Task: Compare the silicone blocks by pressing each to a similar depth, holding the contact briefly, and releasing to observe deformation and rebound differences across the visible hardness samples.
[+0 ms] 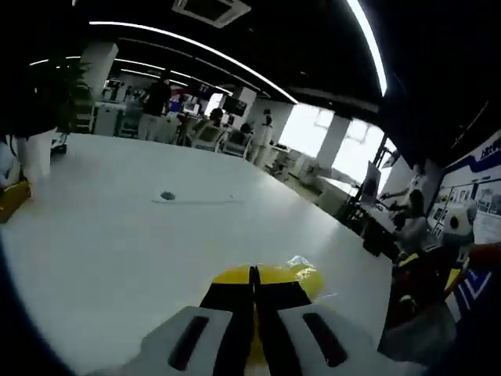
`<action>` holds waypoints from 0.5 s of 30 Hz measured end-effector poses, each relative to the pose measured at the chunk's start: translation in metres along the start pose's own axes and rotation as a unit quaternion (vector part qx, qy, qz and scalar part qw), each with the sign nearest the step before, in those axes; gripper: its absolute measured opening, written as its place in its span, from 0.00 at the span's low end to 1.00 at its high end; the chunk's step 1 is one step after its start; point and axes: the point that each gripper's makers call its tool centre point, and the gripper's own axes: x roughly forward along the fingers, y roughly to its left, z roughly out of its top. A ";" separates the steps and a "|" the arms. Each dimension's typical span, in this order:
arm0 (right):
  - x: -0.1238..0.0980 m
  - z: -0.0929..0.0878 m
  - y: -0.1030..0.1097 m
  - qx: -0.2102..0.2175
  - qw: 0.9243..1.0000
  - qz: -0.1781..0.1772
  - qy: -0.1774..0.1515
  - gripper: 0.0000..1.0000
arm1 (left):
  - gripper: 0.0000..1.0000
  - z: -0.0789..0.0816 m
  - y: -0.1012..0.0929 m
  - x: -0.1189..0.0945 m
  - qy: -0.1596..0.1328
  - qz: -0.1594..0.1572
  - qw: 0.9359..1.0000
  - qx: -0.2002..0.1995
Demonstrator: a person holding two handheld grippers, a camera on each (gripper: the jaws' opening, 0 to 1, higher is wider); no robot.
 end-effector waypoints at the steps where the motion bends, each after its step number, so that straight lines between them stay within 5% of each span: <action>1: -0.003 0.001 0.000 -0.003 1.000 0.000 -0.003 0.71 | 0.00 0.001 -0.004 0.000 0.001 -0.001 1.000 0.002; 15: -0.027 0.022 0.011 -0.043 0.998 0.012 -0.042 0.72 | 0.00 0.030 -0.049 -0.027 -0.009 -0.020 0.998 0.051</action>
